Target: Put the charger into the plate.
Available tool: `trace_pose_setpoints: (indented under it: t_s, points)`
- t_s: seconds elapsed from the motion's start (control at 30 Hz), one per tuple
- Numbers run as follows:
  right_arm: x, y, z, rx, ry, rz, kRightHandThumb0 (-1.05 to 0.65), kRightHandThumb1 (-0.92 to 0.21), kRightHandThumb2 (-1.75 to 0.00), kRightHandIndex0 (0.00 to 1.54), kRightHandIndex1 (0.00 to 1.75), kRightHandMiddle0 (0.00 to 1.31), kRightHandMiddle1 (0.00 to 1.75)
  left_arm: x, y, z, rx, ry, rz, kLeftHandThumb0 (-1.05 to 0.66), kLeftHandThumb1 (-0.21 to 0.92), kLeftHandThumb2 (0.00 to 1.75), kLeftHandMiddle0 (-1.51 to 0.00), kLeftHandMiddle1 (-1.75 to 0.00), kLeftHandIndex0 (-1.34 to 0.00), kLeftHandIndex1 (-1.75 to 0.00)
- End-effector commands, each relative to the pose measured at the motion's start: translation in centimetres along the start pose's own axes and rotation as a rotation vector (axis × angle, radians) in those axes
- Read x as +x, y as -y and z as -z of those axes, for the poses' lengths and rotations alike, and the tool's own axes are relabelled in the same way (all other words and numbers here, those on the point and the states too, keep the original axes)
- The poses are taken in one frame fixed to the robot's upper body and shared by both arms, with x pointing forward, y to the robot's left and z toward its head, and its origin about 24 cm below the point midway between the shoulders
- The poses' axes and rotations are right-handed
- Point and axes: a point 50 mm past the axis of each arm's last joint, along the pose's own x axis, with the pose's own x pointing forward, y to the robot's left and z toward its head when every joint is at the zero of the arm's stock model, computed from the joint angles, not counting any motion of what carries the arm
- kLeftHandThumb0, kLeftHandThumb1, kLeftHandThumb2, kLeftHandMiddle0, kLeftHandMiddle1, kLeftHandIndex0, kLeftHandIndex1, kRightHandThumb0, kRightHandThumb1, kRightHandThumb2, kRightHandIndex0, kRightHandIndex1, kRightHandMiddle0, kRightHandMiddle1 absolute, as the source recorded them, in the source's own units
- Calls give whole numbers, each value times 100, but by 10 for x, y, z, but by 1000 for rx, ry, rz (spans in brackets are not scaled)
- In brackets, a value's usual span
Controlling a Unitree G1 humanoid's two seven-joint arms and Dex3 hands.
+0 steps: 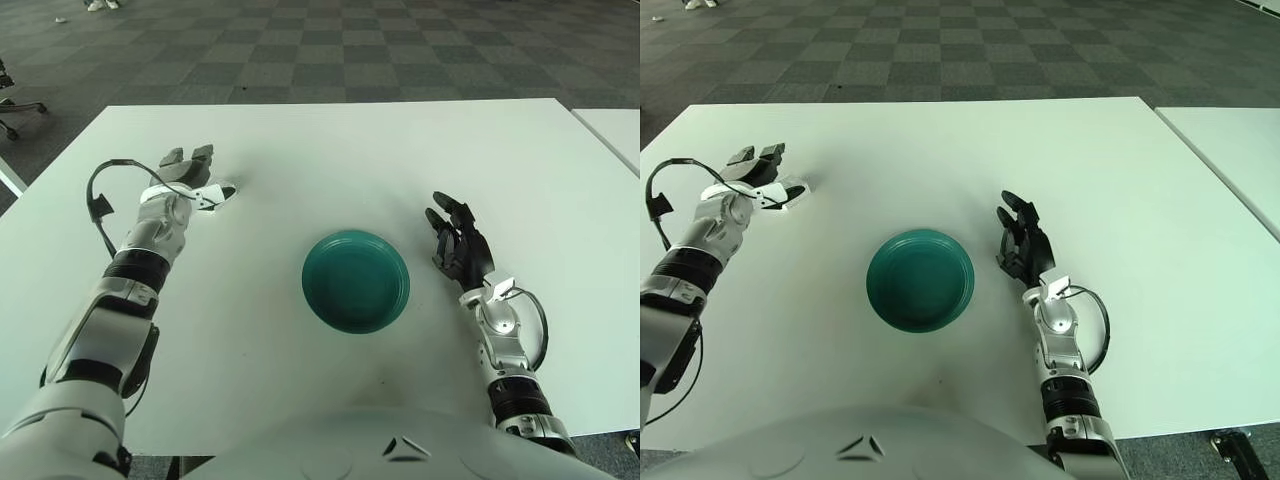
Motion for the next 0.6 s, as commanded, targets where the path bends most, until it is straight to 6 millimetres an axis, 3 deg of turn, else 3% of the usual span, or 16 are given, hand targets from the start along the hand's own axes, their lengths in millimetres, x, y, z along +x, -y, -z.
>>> trace_pose_setpoints:
  t_s: [0.0, 0.57]
  points:
    - [-38, 5, 47, -5, -260, 18, -87, -92, -91, 24, 0, 0, 50, 3, -1, -3, -19, 8, 5, -105, 92, 73, -9, -4, 0, -44]
    - [-35, 8, 50, 7, -269, 35, -87, -92, -89, 27, 1, 0, 52, 9, 15, 3, -39, -19, 13, -105, 92, 74, -16, -5, 0, -60]
